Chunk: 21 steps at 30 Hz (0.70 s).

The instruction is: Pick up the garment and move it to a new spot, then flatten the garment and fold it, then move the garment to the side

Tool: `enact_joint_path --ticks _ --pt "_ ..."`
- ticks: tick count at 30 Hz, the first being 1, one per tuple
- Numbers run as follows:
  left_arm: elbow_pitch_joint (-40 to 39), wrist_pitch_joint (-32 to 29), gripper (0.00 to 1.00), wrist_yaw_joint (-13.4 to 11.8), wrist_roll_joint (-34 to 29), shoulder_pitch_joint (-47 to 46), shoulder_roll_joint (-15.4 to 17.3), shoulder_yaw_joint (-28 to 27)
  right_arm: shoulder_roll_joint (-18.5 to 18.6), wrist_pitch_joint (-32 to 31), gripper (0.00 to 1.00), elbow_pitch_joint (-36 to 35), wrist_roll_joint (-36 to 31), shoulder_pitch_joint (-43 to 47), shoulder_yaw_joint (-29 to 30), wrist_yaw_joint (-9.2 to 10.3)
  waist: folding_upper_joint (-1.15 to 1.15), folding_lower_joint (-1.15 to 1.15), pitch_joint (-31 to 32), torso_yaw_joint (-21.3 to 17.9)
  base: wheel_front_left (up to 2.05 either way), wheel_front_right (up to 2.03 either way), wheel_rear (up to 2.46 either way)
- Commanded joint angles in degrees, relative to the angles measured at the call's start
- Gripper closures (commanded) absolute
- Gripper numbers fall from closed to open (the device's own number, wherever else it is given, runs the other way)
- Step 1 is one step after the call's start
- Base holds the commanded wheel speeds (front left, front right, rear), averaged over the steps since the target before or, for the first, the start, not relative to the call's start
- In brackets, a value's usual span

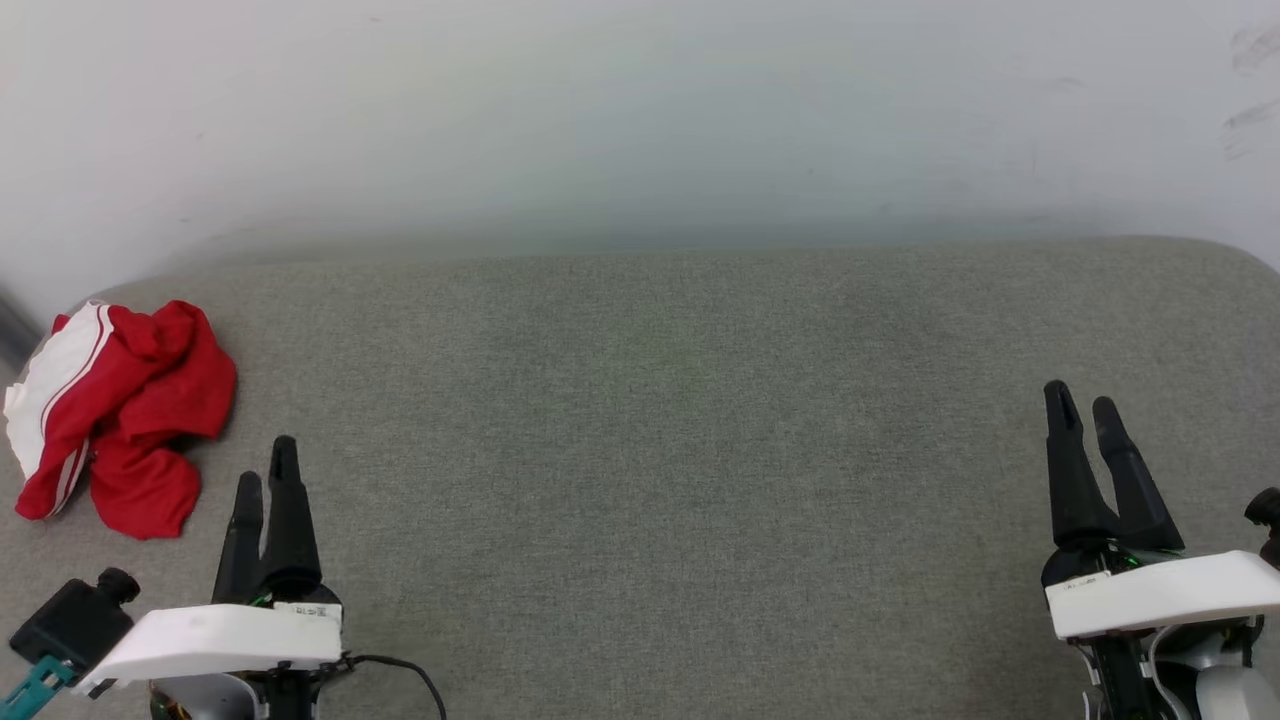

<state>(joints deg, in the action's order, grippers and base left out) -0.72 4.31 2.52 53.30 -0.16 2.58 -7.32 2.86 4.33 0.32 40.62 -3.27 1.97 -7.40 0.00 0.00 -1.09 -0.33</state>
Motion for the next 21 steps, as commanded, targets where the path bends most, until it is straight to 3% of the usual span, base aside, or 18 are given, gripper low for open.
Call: enact_joint_path --ticks 1,11,21 --pt "-2.1 0.7 0.00 0.3 -3.4 -0.1 0.3 1.0 0.1 0.7 0.00 -1.7 -2.8 -1.0 -0.1 -0.11 0.00 0.00 -0.1 0.0 0.00 0.00 0.00" --pt "-6.3 2.5 0.00 -1.9 -20.0 0.5 1.3 8.5 0.1 2.4 0.00 -4.3 -14.1 -0.5 -2.3 -0.12 0.00 0.00 -0.4 -0.1 0.00 0.00 0.00" --pt "-7.0 4.1 0.00 -12.1 -28.9 -0.8 7.4 18.9 0.1 4.1 0.00 -3.3 -21.6 0.5 -3.1 -0.12 0.00 0.00 -0.9 -0.3 0.00 0.00 0.00"
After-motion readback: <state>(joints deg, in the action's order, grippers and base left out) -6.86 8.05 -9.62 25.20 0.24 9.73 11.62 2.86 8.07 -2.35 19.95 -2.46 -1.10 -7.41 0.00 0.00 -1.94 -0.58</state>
